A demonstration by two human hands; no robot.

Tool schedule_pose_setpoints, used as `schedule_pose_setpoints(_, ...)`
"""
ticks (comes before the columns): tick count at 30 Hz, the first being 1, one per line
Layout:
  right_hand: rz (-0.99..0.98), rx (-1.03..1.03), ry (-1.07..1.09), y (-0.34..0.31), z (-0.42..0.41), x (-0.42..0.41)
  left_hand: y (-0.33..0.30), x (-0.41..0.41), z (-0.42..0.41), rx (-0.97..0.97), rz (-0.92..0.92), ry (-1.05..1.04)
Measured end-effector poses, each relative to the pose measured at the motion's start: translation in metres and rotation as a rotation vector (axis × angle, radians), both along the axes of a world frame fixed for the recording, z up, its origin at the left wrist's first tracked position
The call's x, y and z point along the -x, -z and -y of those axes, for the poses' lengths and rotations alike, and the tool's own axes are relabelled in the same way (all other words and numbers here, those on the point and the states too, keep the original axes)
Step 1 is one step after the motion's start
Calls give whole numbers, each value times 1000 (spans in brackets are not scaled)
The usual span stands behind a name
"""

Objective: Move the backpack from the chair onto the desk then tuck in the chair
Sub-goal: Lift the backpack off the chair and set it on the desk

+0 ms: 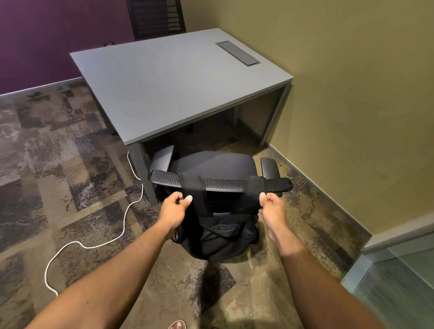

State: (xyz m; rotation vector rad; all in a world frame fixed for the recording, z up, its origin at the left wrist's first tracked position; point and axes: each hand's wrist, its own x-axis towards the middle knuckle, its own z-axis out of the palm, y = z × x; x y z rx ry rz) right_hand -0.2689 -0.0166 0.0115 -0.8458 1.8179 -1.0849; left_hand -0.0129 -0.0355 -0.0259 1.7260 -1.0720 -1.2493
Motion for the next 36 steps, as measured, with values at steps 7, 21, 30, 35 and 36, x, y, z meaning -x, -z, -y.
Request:
schedule_pose_setpoints(7,126,76,158,-9,-3,-12,2,-12,-11,71,-141,-113)
schedule_pose_setpoints(21,308,178,247,-34,-2,-33,-12,-3,-45,149,-533,-726)
schedule_pose_setpoints(30,316,169,252,-35,-13,-27,-2,0,-61,246,-280,-502)
schedule_pose_setpoints(35,317,198,320,-51,-12,-7,-27,10,-54,355,-138,-300)
schedule_pose_setpoints(36,316,202,343,-53,-11,-1,-32,15,-52,363,-144,-268)
